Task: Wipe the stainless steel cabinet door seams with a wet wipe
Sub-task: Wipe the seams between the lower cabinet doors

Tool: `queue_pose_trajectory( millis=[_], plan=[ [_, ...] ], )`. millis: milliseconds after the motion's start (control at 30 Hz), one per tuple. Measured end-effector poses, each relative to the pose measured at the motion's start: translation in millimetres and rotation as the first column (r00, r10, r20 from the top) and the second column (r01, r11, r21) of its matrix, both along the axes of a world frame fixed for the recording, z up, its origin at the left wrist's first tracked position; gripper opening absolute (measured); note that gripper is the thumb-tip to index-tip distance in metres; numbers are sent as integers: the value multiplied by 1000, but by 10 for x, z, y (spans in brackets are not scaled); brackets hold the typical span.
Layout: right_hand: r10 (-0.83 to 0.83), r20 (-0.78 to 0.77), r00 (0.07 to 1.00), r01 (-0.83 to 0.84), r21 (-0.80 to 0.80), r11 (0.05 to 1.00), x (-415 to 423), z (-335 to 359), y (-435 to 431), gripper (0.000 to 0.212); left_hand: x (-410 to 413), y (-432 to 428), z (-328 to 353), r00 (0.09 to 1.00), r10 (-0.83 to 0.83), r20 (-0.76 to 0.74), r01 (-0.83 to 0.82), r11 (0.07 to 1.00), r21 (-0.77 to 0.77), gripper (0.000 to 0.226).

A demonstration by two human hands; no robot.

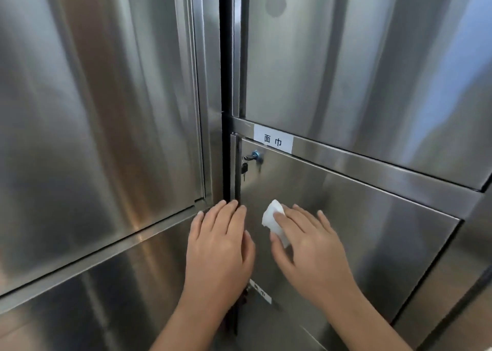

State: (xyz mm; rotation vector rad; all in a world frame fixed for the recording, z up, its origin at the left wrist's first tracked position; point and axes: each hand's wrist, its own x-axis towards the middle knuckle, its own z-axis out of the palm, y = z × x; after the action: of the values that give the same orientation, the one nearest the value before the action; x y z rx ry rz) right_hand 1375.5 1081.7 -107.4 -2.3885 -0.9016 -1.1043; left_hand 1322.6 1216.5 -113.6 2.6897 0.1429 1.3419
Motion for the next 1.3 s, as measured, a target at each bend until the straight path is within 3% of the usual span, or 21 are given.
queue_pose_trajectory(
  millis=[267,367,533,800,900,1000,1300],
  plan=[
    [373,-115,921,-373,26,928,-134,-156,620,29,-645,296,-27,930,344,-128,-347,938,-2,40],
    [506,-133,852,-506,34,862,-374,-150,917,37,-1005,429,-14,877,461,-138,-465,885,1,38],
    [681,-112,724,-681,45,731,-929,-146,1310,28,-1706,575,18,761,628,-162,-636,772,5,39],
    [848,-41,528,-849,4,528,-2164,-151,1750,26,-3112,597,-35,569,810,-142,-820,571,-25,39],
    [886,-17,463,-886,-25,463,-2819,-167,1874,27,-3782,581,-102,471,874,-120,-881,473,-14,28],
    [921,-18,388,-921,-49,387,-3567,-180,1956,27,-4518,523,-136,356,928,-114,-934,355,-25,40],
    [994,-108,15,-998,-69,7,-5755,-382,1967,31,-6575,76,-461,-35,986,-162,-997,-45,-59,42]
  ],
)
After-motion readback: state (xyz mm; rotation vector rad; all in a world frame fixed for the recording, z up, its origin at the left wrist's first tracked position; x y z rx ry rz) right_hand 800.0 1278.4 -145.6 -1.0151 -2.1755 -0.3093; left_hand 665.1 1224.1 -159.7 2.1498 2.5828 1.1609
